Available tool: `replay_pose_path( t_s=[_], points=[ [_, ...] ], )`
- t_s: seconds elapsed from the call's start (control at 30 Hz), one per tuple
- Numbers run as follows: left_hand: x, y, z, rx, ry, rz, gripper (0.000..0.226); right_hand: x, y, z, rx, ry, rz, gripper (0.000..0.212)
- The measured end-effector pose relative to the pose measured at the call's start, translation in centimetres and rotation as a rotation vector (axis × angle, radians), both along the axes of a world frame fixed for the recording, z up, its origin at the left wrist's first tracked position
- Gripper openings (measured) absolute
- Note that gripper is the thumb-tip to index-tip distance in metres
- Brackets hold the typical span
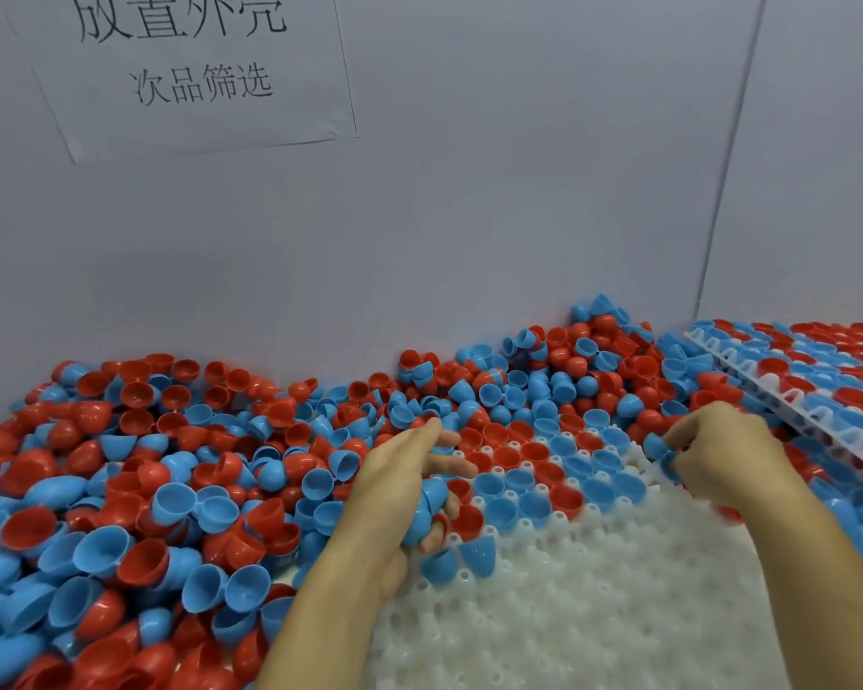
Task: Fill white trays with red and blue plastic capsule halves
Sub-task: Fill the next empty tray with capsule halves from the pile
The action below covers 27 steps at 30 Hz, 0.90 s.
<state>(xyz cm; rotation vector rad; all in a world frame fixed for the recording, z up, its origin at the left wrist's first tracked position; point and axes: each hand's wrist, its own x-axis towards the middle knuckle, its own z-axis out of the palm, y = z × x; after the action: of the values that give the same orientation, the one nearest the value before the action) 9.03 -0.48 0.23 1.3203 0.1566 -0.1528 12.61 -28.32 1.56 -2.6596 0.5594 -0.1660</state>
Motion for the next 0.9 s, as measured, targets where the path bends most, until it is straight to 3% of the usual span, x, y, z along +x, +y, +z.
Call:
replay_pose_path(
  t_s=[0.27,0.43,0.6,0.73,0.9],
  points=[
    [0.0,0.0,0.1,0.016,0.010,0.003,0.028,0.8,-0.1,-0.4,0.037,0.081,0.163,0.029],
    [0.1,0.0,0.2,0.035,0.005,0.014,0.028,1.1,-0.1,-0.2,0.027,0.003,0.205,0.017],
    [0.0,0.0,0.2,0.043,0.016,0.024,0.028,1.3,0.5,-1.1,0.017,0.018,0.185,0.012],
    [0.0,0.1,0.3,0.049,0.020,0.043,0.028,1.3,0.3,-0.9,0.038,-0.017,0.184,0.022],
    [0.1,0.4,0.5,-0.038,0.019,0.070,0.025,1.5,0.2,-1.2,0.041,-0.031,0.134,0.015]
  ],
)
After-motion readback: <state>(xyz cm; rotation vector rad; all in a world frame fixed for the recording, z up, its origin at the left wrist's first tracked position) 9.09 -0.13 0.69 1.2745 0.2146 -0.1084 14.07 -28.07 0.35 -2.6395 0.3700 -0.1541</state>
